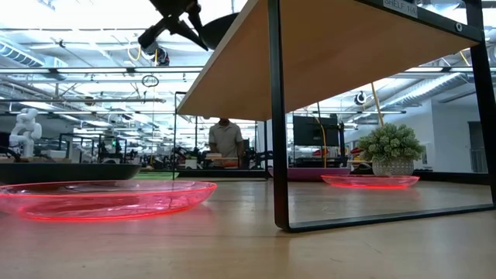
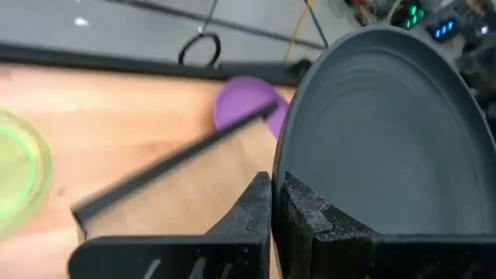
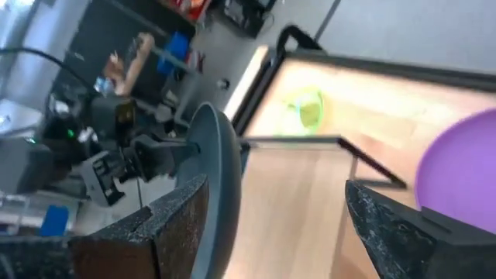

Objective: Place and stack plates onto a shelf
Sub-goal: Put the right black plate on the shelf

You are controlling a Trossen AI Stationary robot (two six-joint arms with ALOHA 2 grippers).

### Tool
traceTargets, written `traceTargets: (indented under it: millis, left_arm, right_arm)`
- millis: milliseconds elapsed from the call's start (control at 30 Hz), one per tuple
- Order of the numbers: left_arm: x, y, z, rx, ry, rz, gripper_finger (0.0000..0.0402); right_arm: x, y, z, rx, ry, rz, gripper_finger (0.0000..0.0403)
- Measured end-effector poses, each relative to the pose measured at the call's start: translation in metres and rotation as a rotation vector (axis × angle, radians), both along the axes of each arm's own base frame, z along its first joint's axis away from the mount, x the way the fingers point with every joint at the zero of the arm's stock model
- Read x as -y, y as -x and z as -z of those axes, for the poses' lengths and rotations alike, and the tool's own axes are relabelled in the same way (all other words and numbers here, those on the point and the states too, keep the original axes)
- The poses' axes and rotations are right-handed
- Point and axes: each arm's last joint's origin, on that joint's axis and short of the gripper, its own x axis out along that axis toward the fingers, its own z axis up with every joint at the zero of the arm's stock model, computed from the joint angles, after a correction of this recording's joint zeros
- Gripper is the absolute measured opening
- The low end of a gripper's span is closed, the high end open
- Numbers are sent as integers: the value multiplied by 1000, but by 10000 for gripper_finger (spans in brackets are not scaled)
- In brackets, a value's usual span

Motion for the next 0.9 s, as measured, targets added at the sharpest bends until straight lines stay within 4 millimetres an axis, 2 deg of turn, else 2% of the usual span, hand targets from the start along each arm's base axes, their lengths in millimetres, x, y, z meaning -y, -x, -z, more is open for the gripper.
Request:
traceTargets:
  millis: [433, 700, 900]
  left_arm:
    - [29, -2, 3, 25, 74, 66, 10]
    - [40, -4, 5, 28, 116, 107, 10]
    - [47, -7, 9, 23, 128, 123, 10]
  right_arm:
    - [-15, 16, 21, -247, -49, -108, 281]
    - [-23, 27, 22, -295, -54, -130, 281]
    - [-31, 35, 39, -323, -101, -121, 281]
